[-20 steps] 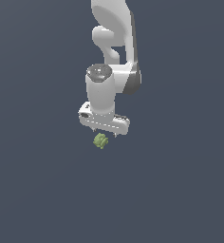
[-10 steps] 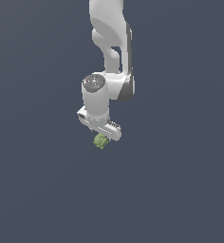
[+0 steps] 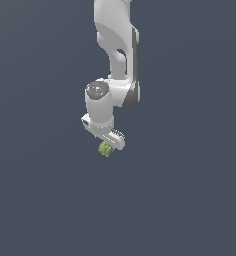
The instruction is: Pick up the object and move it to a goal position.
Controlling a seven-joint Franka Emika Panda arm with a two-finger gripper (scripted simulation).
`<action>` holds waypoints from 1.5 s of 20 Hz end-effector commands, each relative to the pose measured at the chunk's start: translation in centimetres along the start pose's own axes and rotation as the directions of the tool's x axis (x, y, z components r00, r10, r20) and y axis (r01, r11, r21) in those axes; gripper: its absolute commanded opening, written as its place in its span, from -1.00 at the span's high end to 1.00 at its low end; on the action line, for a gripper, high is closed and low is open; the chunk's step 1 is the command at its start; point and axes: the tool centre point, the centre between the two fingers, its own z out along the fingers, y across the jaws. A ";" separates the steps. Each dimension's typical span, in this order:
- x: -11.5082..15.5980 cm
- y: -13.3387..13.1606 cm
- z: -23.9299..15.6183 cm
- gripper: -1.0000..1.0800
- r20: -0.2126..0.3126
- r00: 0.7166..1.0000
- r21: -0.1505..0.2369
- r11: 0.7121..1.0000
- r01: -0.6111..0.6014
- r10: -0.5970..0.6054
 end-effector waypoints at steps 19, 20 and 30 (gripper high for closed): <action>0.0 0.0 5.0 1.00 0.000 1.000 0.000 1.000 -0.005 0.005; 0.0 0.0 5.0 1.00 0.000 1.000 0.000 1.000 -0.005 0.005; -0.1 -0.3 4.7 1.00 -0.001 1.000 0.001 1.000 -0.005 0.005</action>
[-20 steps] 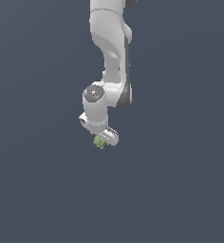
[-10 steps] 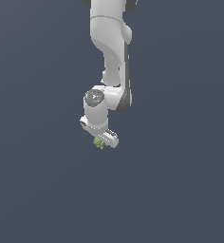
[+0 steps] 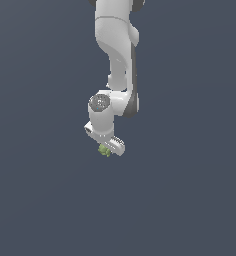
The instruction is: Pick up the object and move it to a goal position.
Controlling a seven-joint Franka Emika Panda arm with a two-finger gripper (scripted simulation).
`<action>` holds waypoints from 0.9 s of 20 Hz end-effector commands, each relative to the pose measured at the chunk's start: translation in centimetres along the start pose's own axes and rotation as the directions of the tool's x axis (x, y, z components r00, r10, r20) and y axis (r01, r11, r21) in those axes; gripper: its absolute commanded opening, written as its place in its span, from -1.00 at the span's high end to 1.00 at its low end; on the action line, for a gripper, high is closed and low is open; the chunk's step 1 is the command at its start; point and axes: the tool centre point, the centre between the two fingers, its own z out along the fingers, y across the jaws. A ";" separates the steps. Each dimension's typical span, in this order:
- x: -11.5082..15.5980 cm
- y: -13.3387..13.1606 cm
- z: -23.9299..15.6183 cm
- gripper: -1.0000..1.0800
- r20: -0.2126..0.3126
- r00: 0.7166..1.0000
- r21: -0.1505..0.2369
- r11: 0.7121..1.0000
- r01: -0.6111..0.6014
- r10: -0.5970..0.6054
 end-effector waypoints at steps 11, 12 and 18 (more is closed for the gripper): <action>-1.8 -5.1 -5.7 1.00 -0.001 1.000 -0.001 1.000 0.000 0.000; -2.0 -5.8 -6.6 1.00 -0.001 1.000 -0.001 1.000 0.000 0.000; -3.6 -10.5 -11.8 1.00 -0.002 1.000 -0.001 1.000 0.000 0.000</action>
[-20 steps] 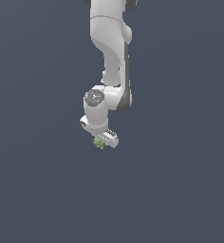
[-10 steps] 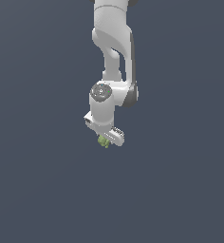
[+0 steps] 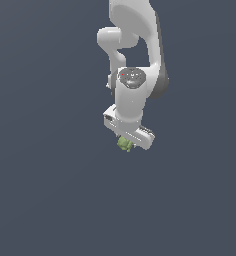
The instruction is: Pick up the object and move it to a goal position.
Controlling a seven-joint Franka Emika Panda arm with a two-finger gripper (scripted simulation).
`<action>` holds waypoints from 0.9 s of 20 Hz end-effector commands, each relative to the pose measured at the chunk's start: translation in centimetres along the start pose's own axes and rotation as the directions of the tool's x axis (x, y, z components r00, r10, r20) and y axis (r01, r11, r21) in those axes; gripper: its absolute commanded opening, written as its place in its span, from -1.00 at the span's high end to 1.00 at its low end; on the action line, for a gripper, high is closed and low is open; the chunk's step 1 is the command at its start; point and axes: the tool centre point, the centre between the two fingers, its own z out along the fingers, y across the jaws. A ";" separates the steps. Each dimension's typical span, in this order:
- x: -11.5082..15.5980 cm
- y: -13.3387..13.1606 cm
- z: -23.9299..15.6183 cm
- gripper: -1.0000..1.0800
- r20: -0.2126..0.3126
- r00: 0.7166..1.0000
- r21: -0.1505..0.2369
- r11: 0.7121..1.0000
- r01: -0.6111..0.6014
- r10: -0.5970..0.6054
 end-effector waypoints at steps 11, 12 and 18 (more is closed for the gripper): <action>-3.1 -9.8 -10.9 1.00 0.000 1.000 -0.001 1.000 -0.001 0.001; -3.3 -10.4 -11.6 1.00 0.000 1.000 -0.001 1.000 -0.001 0.001; -4.2 -13.9 -15.3 1.00 0.000 1.000 0.000 1.000 -0.001 0.001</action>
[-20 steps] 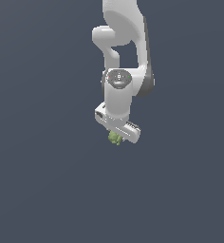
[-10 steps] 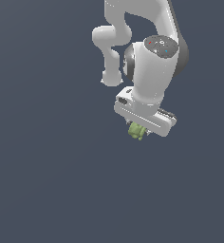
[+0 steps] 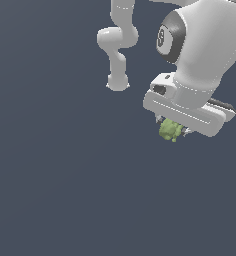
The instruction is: Pick up the object and move it to a goal position.
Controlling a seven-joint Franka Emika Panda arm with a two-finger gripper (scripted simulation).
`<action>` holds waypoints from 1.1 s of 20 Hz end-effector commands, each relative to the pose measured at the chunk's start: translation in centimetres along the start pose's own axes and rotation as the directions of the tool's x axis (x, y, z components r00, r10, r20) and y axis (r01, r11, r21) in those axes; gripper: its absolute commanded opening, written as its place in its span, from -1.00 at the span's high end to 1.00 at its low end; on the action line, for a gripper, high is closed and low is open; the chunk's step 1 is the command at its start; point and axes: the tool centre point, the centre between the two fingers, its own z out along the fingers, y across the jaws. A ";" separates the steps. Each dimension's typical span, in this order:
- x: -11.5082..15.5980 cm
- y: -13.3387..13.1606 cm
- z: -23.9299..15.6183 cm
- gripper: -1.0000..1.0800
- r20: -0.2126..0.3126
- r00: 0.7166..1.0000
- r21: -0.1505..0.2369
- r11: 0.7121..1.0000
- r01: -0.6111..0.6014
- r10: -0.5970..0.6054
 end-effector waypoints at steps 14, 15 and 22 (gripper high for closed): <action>-1.1 -5.0 -5.1 1.00 0.002 1.000 0.000 1.000 0.000 0.000; -1.2 -5.1 -5.3 1.00 0.002 1.000 0.000 1.000 0.000 0.000; -1.2 -5.4 -5.5 1.00 0.002 1.000 0.000 1.000 0.000 0.000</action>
